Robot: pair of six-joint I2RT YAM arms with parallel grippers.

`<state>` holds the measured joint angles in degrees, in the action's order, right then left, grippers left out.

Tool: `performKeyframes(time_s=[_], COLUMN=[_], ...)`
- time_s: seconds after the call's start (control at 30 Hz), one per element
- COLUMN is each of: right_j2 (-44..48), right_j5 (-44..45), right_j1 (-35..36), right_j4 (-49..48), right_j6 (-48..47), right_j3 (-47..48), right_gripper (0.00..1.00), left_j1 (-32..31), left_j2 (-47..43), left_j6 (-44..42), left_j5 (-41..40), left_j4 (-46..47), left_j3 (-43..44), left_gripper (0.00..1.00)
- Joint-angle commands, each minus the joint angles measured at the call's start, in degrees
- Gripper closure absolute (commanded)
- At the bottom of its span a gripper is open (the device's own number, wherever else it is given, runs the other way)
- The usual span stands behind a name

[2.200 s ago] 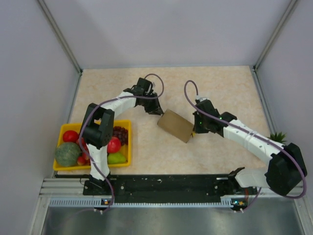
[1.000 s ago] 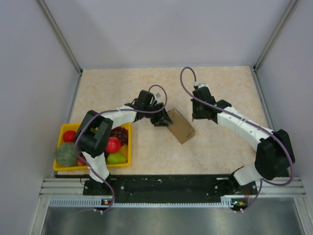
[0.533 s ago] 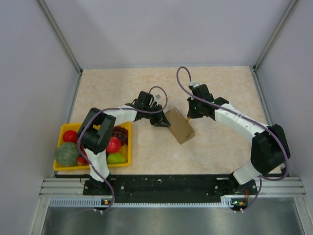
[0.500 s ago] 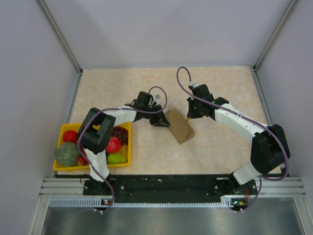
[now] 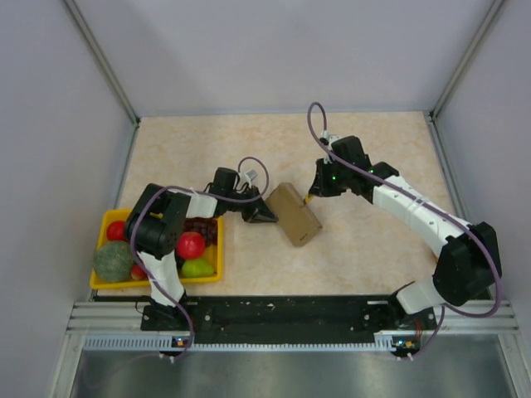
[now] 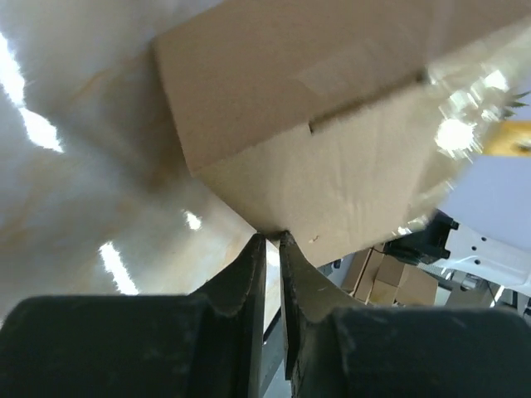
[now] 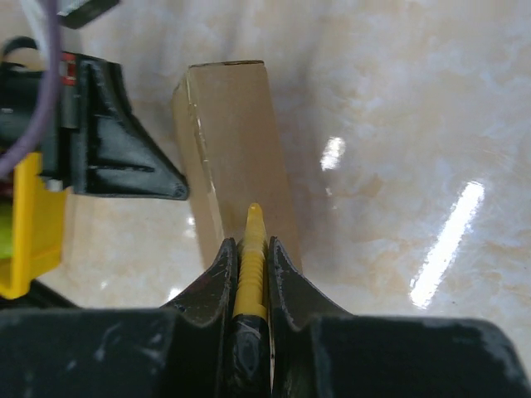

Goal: Unpack the express box

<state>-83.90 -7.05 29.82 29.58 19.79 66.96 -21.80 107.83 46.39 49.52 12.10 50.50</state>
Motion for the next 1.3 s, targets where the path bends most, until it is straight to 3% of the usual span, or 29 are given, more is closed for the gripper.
performKeyframes(time_s=[0.0,0.27,0.57,0.67,0.73,0.83,0.87,1.03,1.2,1.27], right_j2=[3.91,6.64,4.18,5.49,7.6,10.24,10.85,14.28,16.48,18.58], right_j5=[-7.8,-5.0,-0.43,2.21,3.35,3.53,3.62,6.78,7.32,7.22], right_j1=[0.15,0.15,0.15,0.23,0.23,0.15,0.15,0.24,0.67,1.63], right_j4=[-3.04,-3.04,-3.04,-3.04,-2.95,-2.17,-1.9,2.22,8.38,9.09], right_j6=[3.23,3.59,3.24,3.41,3.24,2.62,2.53,3.93,4.03,3.85], right_j3=[3.35,2.56,-0.69,-2.09,-2.97,-4.2,-4.64,-7.8,-11.76,-13.33], right_gripper=[1.0,1.0,1.0,1.0,1.0,1.0,1.0,1.0,1.0,1.0], left_j1=[1.06,1.94,2.03,2.03,2.03,2.03,2.03,2.03,2.03,2.03], left_j2=[0.98,0.36,-5.43,-9.29,-14.12,-23.61,-25.55,-28.91,-21.09,-19.08], left_j6=[-1.92,-2.27,-5.78,-7.45,-7.28,-5.61,-5.44,-9.12,-13.17,-14.57], left_j5=[-5.66,-6.01,-11.01,-16.63,-24.44,-33.06,-34.13,-33.45,-30.97,-29.31], left_j4=[-1.46,-3.13,-11.83,-19.1,-22.19,-23.7,-23.79,-21.33,-21.07,-16.16], left_j3=[-3.65,-2.78,-0.32,0.12,0.12,-1.1,-0.67,4.07,10.31,10.67], left_gripper=[0.85,0.84,0.78,0.74,0.73,0.63,0.53,0.33,0.32,0.32])
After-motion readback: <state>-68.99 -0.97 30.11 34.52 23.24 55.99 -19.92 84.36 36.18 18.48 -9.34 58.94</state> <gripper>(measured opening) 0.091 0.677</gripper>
